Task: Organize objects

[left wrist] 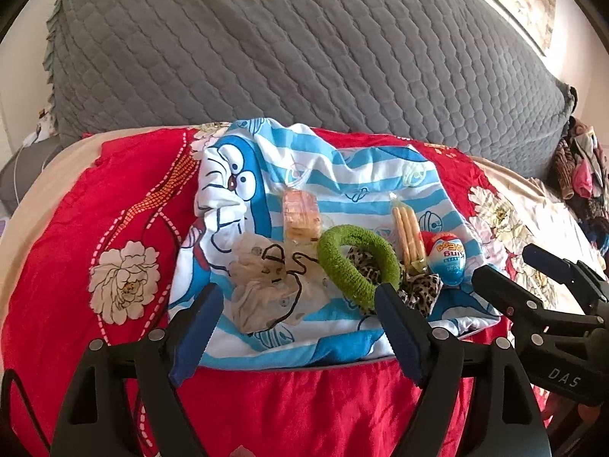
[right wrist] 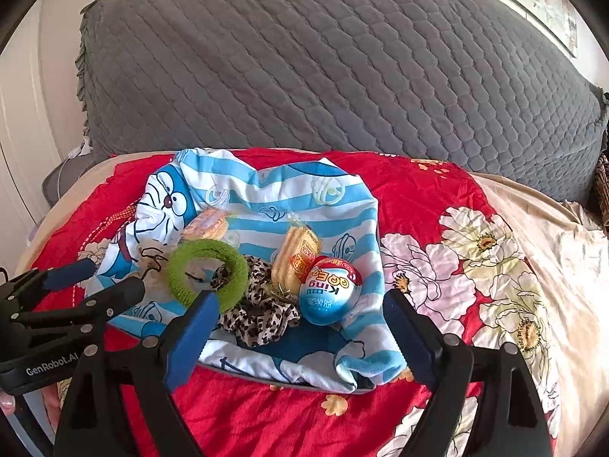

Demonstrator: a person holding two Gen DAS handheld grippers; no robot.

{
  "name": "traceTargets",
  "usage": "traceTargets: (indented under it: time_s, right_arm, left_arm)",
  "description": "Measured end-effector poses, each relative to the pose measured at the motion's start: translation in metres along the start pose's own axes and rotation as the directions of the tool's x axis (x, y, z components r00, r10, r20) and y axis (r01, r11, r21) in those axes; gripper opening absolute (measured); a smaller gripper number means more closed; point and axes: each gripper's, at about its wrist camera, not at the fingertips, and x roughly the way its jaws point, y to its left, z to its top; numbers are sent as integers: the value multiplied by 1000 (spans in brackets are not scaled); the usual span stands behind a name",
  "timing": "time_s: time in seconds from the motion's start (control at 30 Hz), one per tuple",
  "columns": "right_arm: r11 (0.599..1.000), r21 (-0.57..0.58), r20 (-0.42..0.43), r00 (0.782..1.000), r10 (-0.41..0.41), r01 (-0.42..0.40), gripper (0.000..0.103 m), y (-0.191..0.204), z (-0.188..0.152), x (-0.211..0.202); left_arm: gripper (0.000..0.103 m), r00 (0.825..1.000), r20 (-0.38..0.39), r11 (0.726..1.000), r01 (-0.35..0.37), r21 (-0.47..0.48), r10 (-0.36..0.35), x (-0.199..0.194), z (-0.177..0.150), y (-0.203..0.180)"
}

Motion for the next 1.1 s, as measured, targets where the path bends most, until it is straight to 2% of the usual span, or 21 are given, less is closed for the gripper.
traceTargets:
  time_s: [0.83, 1.03, 1.1]
  right_arm:
    - [1000, -11, 25, 1000, -12, 12, 101, 7, -1, -32]
    - [1000, -10, 35, 999, -12, 12, 101, 8, -1, -40]
    - [1000, -4, 35, 999, -11, 11, 101, 7, -2, -42]
  left_arm:
    - [84, 1000, 12, 999, -11, 44, 10, -33, -5, 0]
    - [93, 999, 28, 999, -19, 48, 18, -40, -5, 0]
    - [101, 999, 34, 999, -18, 47, 16, -43, -5, 0]
